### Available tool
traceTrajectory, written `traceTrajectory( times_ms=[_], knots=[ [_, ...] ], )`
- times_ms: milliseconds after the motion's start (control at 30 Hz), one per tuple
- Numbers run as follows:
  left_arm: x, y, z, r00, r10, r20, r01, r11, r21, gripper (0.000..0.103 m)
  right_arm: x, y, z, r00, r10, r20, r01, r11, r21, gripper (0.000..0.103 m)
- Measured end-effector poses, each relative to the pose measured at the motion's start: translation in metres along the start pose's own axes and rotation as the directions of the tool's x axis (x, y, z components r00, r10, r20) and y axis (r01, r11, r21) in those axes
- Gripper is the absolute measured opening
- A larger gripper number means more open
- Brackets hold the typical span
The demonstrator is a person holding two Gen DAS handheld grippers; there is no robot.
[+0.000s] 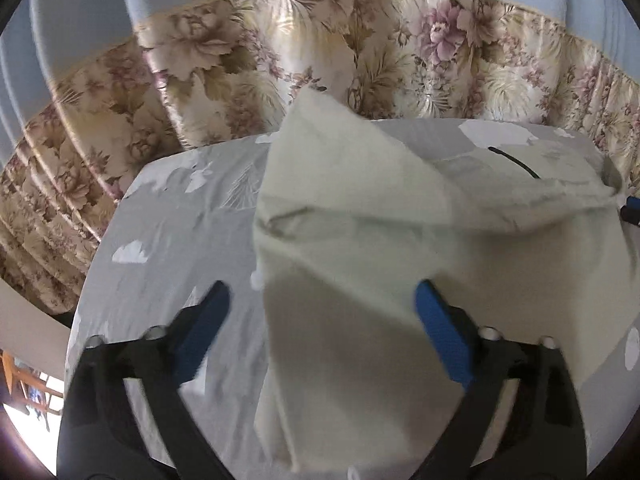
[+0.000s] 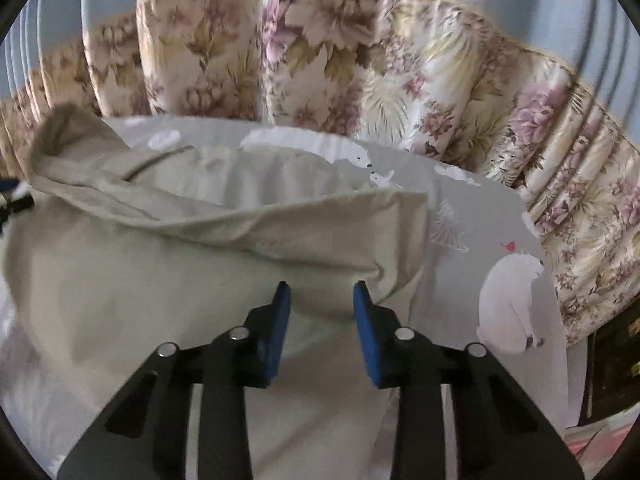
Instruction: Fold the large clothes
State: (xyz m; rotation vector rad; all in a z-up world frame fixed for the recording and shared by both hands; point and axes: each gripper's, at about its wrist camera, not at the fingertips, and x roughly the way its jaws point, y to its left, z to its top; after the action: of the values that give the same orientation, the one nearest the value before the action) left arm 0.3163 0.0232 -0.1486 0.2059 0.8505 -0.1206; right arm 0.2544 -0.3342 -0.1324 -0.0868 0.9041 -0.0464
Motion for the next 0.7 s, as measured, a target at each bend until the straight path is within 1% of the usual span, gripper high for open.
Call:
traceTrajectory(
  times_ms=[67, 133, 167, 200, 233, 267, 333, 367, 400, 433, 467, 500, 533, 600, 633, 700],
  knots=[
    [0.010, -0.004, 0.016, 1.000, 0.006, -0.004, -0.006, 1.000, 0.021, 0.085, 0.015, -0.001, 0.012, 1.000, -0.022, -0.007, 0.022, 1.000, -0.019, 0.028],
    [0.021, -0.007, 0.034, 0.999, 0.041, 0.004, -0.041, 0.998, 0.047, 0.085, 0.029, -0.008, 0.033, 0.999, -0.032, 0.000, 0.032, 0.999, -0.004, 0.028],
    [0.030, -0.006, 0.045, 0.998, 0.067, -0.006, -0.067, 0.997, 0.045, 0.085, 0.034, -0.014, 0.046, 0.999, -0.046, 0.016, 0.045, 0.999, 0.019, 0.028],
    [0.038, -0.003, 0.055, 0.997, 0.070, -0.020, -0.069, 0.997, 0.030, 0.084, 0.037, -0.018, 0.057, 0.997, -0.070, 0.035, 0.069, 0.997, 0.040, 0.028],
    [0.045, 0.001, 0.063, 0.998, 0.060, -0.032, -0.060, 0.998, 0.004, 0.084, 0.038, -0.025, 0.068, 0.992, -0.111, 0.067, 0.106, 0.992, 0.074, 0.028],
    [0.052, 0.010, 0.074, 0.996, 0.074, -0.040, -0.076, 0.996, -0.042, 0.083, 0.037, -0.034, 0.077, 0.987, -0.131, 0.091, 0.120, 0.987, 0.111, 0.028],
    [0.053, 0.023, 0.081, 0.993, 0.111, -0.035, -0.114, 0.989, -0.095, 0.081, 0.032, -0.050, 0.087, 0.989, -0.095, 0.110, 0.074, 0.980, 0.183, 0.028],
    [0.048, 0.033, 0.083, 0.993, 0.111, -0.029, -0.114, 0.984, -0.133, 0.081, 0.027, -0.056, 0.087, 0.990, -0.069, 0.123, 0.042, 0.977, 0.209, 0.029],
    [0.043, 0.041, 0.081, 0.995, 0.100, -0.022, -0.103, 0.982, -0.160, 0.083, 0.018, -0.062, 0.084, 0.990, -0.046, 0.135, 0.014, 0.974, 0.225, 0.031],
    [0.039, 0.046, 0.078, 0.996, 0.093, -0.018, -0.094, 0.981, -0.170, 0.083, 0.012, -0.065, 0.080, 0.990, -0.047, 0.135, 0.015, 0.973, 0.229, 0.045],
    [0.032, 0.052, 0.072, 0.995, 0.100, -0.017, -0.101, 0.980, -0.173, 0.083, 0.008, -0.069, 0.075, 0.990, -0.050, 0.134, 0.018, 0.972, 0.233, 0.065],
    [0.028, 0.055, 0.067, 0.993, 0.114, -0.020, -0.115, 0.979, -0.170, 0.084, 0.001, -0.074, 0.062, 0.990, -0.045, 0.131, 0.011, 0.969, 0.247, 0.071],
    [0.024, 0.058, 0.060, 0.993, 0.119, -0.024, -0.122, 0.978, -0.169, 0.085, -0.001, -0.078, 0.053, 0.992, -0.031, 0.126, -0.004, 0.965, 0.264, 0.073],
    [0.017, 0.065, 0.038, 0.996, 0.077, -0.039, -0.083, 0.980, -0.180, 0.090, 0.000, -0.087, 0.033, 0.995, 0.032, 0.096, -0.060, 0.951, 0.304, 0.073],
    [0.016, 0.066, 0.031, 0.997, 0.062, -0.048, -0.069, 0.980, -0.185, 0.090, 0.006, -0.091, 0.018, 0.994, 0.082, 0.067, -0.099, 0.936, 0.337, 0.073],
    [0.017, 0.066, 0.009, 0.997, 0.010, -0.075, -0.026, 0.977, -0.212, 0.090, 0.020, -0.094, 0.000, 0.992, 0.121, 0.017, -0.119, 0.920, 0.374, 0.073]
  ],
)
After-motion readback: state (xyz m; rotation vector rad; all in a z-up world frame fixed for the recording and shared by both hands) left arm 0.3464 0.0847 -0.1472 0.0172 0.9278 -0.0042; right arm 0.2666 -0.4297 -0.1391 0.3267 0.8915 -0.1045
